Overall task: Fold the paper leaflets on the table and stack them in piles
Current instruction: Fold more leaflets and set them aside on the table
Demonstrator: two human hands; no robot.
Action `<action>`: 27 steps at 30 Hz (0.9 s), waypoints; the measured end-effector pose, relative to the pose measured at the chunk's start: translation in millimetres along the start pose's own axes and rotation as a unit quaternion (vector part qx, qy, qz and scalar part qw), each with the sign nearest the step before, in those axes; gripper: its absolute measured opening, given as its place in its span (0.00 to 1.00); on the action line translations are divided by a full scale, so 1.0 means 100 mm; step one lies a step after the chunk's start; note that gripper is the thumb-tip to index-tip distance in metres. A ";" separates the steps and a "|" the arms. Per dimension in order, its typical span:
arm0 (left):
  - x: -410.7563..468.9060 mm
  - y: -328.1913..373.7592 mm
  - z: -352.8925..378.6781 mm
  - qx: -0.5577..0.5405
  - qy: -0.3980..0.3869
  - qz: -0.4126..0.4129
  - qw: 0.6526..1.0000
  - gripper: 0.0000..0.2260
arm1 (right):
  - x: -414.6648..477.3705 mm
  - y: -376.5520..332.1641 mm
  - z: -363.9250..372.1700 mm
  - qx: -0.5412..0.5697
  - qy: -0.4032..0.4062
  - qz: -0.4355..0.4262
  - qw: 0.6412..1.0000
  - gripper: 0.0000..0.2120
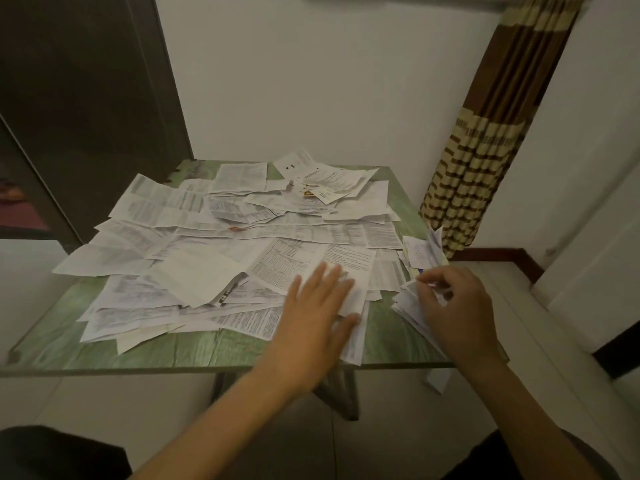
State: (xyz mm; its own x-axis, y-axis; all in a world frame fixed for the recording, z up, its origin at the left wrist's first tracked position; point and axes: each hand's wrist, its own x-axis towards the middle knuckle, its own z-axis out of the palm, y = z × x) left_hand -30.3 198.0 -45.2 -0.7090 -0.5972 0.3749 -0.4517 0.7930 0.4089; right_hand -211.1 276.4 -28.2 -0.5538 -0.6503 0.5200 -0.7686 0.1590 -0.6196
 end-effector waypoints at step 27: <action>-0.50 -0.73 -0.75 0.127 0.212 -0.064 0.967 0.19 | -0.30 -1.22 0.71 0.122 -0.243 -0.151 0.950 0.19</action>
State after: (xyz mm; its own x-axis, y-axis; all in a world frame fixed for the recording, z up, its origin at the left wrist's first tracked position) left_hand 78.4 161.3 -31.6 -0.3777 -0.6456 0.6637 -0.6778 0.6811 0.2768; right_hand -78.2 223.8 -10.2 -0.0605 -0.9144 0.4002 -0.7399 -0.2280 -0.6329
